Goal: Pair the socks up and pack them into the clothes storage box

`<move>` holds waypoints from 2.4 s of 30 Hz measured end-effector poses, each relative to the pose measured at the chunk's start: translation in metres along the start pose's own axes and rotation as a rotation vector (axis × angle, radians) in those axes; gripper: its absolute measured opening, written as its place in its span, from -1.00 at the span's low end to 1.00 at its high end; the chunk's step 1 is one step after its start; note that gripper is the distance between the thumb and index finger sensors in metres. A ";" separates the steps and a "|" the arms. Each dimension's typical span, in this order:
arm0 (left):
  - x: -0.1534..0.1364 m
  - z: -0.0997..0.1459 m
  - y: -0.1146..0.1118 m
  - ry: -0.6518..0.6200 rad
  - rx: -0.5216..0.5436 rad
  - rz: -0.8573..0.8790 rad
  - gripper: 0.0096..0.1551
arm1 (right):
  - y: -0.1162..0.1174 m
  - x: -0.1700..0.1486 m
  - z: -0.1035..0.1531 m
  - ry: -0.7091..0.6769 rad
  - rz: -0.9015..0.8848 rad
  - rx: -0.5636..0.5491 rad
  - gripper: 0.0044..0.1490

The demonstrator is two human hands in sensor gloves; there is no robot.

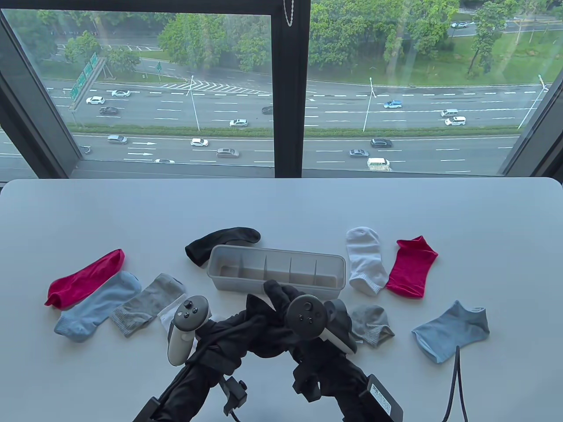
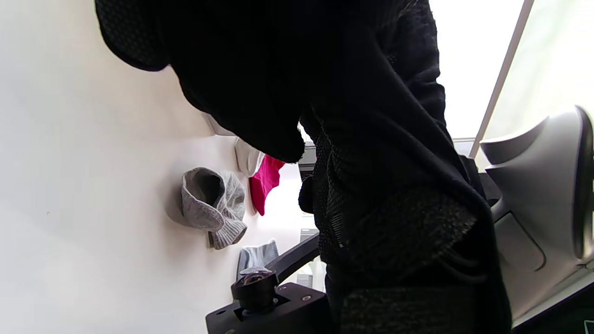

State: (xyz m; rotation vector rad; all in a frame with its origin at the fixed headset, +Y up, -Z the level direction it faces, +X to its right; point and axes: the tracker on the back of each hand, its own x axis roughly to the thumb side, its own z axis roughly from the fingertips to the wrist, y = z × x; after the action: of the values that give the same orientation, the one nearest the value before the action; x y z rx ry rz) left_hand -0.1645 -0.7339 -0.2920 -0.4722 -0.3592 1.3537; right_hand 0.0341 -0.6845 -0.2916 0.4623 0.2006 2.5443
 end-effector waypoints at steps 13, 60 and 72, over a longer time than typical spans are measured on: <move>0.006 -0.001 -0.004 -0.004 0.022 -0.210 -0.56 | 0.001 -0.023 -0.007 -0.012 -0.450 0.162 -0.38; 0.053 0.016 0.087 0.410 0.338 -1.063 -0.03 | 0.068 -0.031 -0.010 0.282 0.295 0.492 -0.14; 0.014 -0.090 0.168 0.805 0.093 -1.244 0.01 | 0.045 -0.014 -0.003 0.177 0.270 0.341 -0.08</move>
State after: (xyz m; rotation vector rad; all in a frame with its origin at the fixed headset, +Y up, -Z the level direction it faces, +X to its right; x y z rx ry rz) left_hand -0.2573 -0.7059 -0.4562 -0.5280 0.1105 -0.0734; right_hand 0.0224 -0.7295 -0.2876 0.4125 0.6870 2.8268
